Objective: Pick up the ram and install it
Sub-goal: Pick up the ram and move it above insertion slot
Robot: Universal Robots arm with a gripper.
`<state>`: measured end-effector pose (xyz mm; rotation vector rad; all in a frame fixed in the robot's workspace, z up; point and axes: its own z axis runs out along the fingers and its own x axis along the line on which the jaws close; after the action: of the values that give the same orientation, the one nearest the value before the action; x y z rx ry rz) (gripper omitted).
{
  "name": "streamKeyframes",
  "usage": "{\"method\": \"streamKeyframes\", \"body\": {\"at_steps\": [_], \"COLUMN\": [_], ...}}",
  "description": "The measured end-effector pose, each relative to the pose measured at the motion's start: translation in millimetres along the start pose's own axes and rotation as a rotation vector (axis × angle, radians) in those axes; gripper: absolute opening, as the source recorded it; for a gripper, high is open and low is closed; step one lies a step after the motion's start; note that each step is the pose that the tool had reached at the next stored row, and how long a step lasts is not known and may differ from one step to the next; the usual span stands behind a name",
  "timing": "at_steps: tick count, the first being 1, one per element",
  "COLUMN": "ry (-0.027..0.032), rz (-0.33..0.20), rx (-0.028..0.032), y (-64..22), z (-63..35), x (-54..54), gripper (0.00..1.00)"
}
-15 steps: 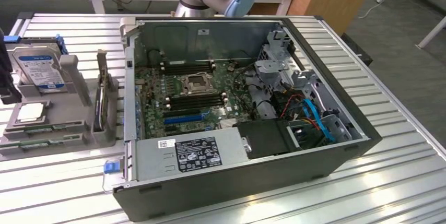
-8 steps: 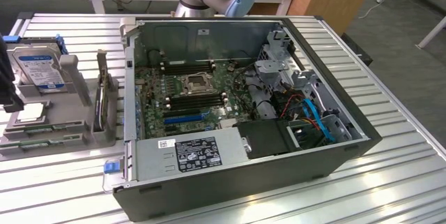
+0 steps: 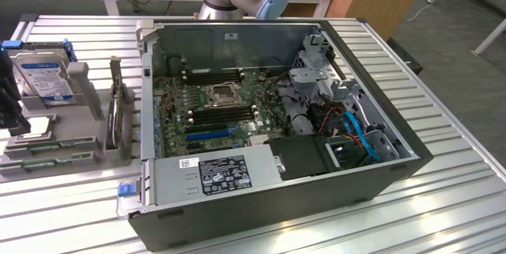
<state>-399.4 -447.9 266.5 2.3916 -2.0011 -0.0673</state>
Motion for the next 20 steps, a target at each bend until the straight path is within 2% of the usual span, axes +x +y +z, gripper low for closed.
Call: {"method": "streamKeyframes", "body": {"at_steps": [2, 4, 6, 7, 12, 20], "ry": [0.0, 0.0001, 0.0001, 0.0001, -0.0002, -0.0027], "rz": [0.0, -0.001, -0.001, -0.001, 0.007, 0.089], "rx": [-0.0001, 0.0, 0.0, 0.0, 0.0008, 0.0094], "y": [-0.1, -0.2, -0.4, -0.4, -0.3, 0.0], "z": [3.6, 7.3, 10.9, 12.7, 21.8, 36.3], "x": [0.4, 0.8, 1.2, 1.4, 3.1, 4.3], "gripper": [0.11, 0.23, 0.23, 0.3, 0.3, 0.3]}}
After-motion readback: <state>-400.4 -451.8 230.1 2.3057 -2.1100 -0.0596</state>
